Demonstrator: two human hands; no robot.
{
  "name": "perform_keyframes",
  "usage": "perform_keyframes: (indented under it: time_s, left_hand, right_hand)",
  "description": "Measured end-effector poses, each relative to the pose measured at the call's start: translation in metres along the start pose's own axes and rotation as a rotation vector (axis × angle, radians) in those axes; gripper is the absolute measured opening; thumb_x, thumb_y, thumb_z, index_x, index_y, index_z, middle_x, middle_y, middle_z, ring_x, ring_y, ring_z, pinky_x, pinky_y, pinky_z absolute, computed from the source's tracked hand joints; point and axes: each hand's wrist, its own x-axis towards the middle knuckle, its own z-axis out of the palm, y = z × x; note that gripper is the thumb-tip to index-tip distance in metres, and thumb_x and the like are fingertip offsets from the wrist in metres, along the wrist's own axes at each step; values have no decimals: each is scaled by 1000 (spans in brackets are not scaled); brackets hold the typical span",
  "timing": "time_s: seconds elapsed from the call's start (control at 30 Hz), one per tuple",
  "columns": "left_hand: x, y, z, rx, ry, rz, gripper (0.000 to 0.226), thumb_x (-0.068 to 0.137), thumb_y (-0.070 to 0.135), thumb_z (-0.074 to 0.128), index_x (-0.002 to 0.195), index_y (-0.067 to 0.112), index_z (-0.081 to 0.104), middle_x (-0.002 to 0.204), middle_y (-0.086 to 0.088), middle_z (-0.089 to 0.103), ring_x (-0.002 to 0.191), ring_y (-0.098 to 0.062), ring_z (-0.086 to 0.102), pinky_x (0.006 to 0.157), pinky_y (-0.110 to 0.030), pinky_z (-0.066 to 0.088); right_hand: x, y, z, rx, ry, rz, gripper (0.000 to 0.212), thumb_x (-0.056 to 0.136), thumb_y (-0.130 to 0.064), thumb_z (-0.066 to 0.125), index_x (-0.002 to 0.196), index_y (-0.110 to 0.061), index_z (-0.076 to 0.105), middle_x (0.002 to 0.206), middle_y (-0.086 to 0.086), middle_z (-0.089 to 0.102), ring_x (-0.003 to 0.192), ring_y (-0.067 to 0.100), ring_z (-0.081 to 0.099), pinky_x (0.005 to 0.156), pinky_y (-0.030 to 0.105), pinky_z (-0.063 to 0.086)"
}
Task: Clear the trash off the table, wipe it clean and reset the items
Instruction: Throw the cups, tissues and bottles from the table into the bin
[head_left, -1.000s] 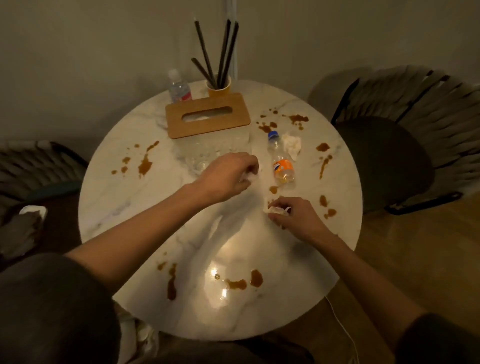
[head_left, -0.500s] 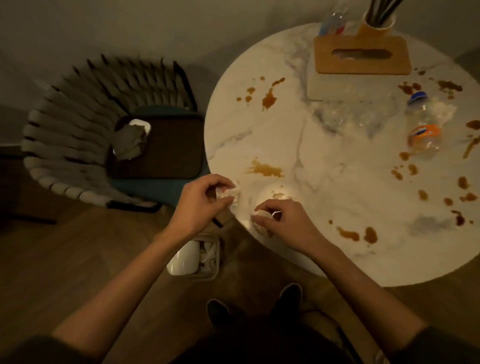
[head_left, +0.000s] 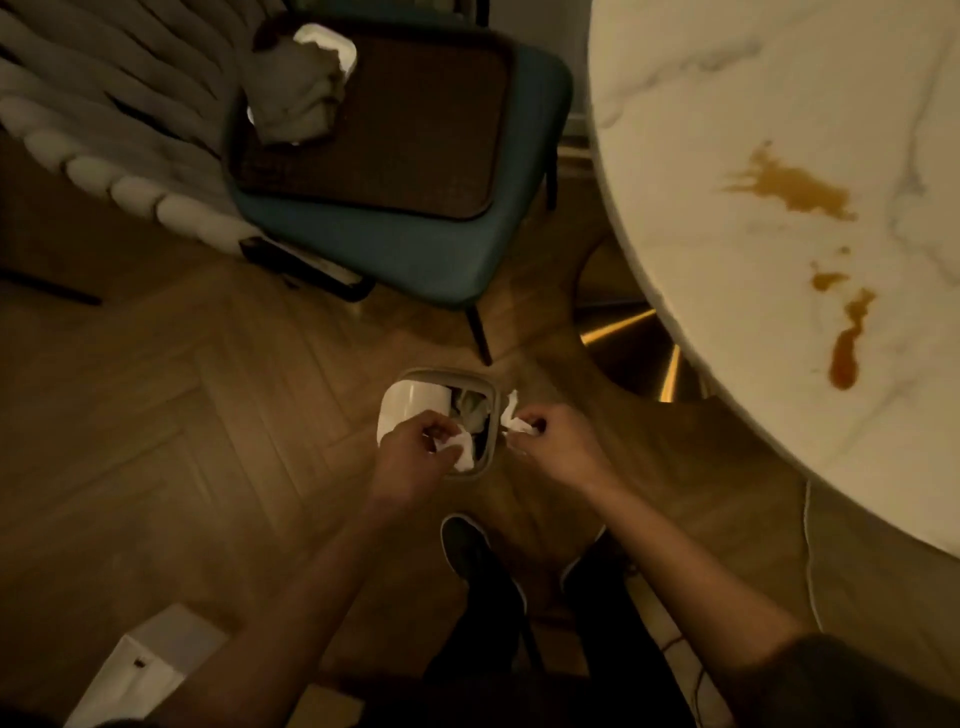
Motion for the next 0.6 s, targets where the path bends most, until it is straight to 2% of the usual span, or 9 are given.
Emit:
perform_keyframes:
  time_s: [0.07,0.13,0.2,0.3,0.37,0.43,0.5,0.6]
  left_hand:
    - [22,-34,29,-135,15,-149,16,85,8,69,95,19,63,90,4,62,72,-13,63,52,-15,48]
    - [44,-65,56,-245,70,-304,15,86,7,68,94,17,61,95,-3,62,77,-21,65,49,-24,53]
    - [64,-92,81,-375,111,-427,16,85,7,69,89,18,58,99,-7,63,85,-29,67,51,-31,55]
    - [88,-119,106,-600,186,-575,16,85,8,70,86,18,57,101,-9,66,89,-30,67,54,-34,55]
    - [98,-132,119,-706,261,-643,13,86,9,69,85,17,59,101,-11,67,91,-30,67,66,-41,60]
    - [103,-140,130,-780,327,-688,11,88,11,68,86,18,60,101,-10,68,94,-27,67,74,-39,60]
    - [104,-140,138,-853,370,-707,6,89,12,66,92,16,62,103,-8,68,95,-23,67,73,-33,59]
    - [104,-136,144,-950,379,-703,15,94,12,60,109,12,61,110,-8,66,97,-18,64,83,-36,58]
  right_hand:
    - [32,23,22,-13,16,38,24,89,-17,67,113,-13,69,110,1,68,92,11,59,70,20,45]
    - [59,45,46,-31,12,80,25,88,-17,69,112,-12,70,111,2,68,97,14,61,77,25,46]
    - [82,66,68,-41,8,100,26,88,-17,68,113,-10,70,111,5,69,101,18,63,76,24,43]
    - [108,87,93,-77,9,112,28,90,-21,66,116,-11,70,115,5,69,104,21,63,76,23,43]
    - [124,98,105,-67,42,122,31,89,-22,66,119,-14,69,119,5,69,108,21,63,87,28,50]
    - [137,105,115,-57,89,139,34,89,-23,66,123,-16,67,122,4,67,111,21,62,96,34,51]
    - [148,107,123,-68,97,137,36,89,-21,66,125,-15,65,125,4,65,112,21,61,95,31,49]
    - [161,105,131,-75,62,118,33,89,-18,66,122,-14,66,124,5,66,109,21,61,86,24,46]
